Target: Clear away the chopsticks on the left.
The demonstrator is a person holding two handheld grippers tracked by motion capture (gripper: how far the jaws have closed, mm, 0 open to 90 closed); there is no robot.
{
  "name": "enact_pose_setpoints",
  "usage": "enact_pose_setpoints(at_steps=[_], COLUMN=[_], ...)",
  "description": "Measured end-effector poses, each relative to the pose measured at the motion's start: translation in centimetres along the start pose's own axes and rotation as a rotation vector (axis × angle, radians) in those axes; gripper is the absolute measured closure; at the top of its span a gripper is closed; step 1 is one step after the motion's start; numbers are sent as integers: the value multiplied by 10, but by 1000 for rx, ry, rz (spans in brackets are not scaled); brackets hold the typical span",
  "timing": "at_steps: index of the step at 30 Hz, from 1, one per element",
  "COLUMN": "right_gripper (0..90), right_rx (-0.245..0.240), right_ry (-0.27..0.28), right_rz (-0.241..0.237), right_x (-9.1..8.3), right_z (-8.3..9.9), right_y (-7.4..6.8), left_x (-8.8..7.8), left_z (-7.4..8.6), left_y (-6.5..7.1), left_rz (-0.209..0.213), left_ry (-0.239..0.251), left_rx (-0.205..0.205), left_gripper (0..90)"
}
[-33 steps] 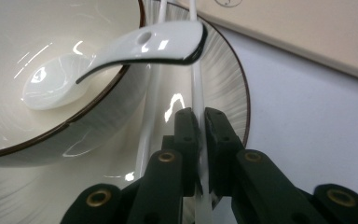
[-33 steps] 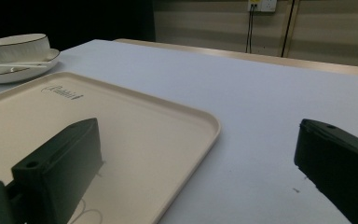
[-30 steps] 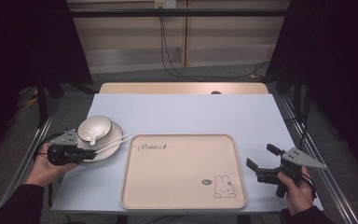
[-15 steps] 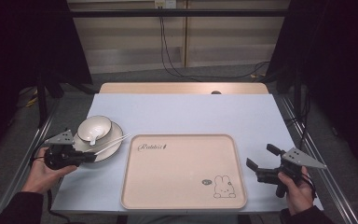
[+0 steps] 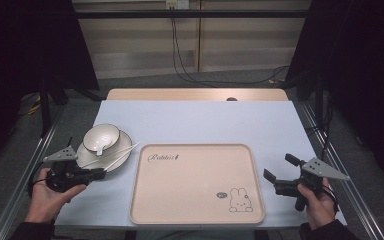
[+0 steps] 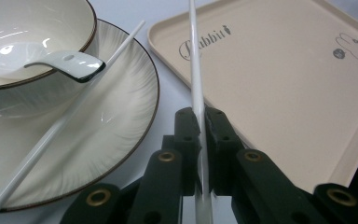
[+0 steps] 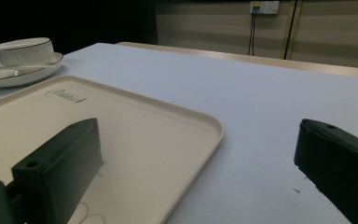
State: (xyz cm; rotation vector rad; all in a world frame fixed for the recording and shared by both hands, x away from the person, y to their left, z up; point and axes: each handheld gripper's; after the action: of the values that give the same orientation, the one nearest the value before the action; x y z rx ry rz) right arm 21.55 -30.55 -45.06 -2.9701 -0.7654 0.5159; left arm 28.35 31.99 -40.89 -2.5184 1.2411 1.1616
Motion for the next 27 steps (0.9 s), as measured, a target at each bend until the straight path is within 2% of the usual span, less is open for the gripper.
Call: enact_pose_setpoints(at_steps=[1, 2, 6, 10, 11, 12, 15, 16, 17, 18, 21, 22, 25, 27], right_gripper=[6, 6, 6, 6, 6, 6, 6, 6, 6, 6, 6, 6, 6, 6], right_rx=[8, -10, -1, -6, -7, -9, -7, -8, -6, -6, -5, -5, -2, -8], right_ry=[5, -3, 1, -4, -4, -4, -4, -4, -1, 0, 0, -1, 1, -1], right_rz=[4, 0, 1, -2, -2, -3, -2, -2, -2, -2, -8, -7, -5, -8], right_x=[0, 0, 0, 0, 0, 0, 0, 0, 0, 0, 0, 0, 0, 0], right_z=[0, 0, 0, 0, 0, 0, 0, 0, 0, 0, 0, 0, 0, 0], right_y=[0, 0, 0, 0, 0, 0, 0, 0, 0, 0, 0, 0, 0, 0], left_x=[-2, -2, -2, 1, 1, 3, 10, 13, 16, 16, 28, 28, 42, 45], left_z=[0, 0, 2, 3, 3, 4, 4, 3, 3, 3, 0, 0, -1, -1], left_y=[6, 9, 23, 37, 37, 44, 54, 57, 60, 60, 67, 67, 69, 70], left_rz=[-6, -12, -11, -29, -29, -47, -72, -92, -116, -116, -148, -148, -146, -160], left_ry=[12, 11, 27, 35, 35, 33, 45, 37, 37, 37, 43, 43, 35, 34], left_rx=[-33, -41, -90, -151, -151, -178, -211, -207, -223, -223, -259, -259, -292, -300], left_gripper=[844, 844, 844, 844, 844, 844, 843, 843, 842, 843, 843, 844, 844, 843])
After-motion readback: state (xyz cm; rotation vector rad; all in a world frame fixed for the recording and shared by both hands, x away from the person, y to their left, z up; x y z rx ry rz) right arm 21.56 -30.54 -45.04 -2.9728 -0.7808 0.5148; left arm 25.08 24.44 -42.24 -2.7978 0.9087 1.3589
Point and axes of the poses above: each handheld gripper's, and its own axes: x roughly forward along the jaws, z roughly out of its underside, y roughly to its right, and after that the axes turned 2 degrees about -y, right-handed
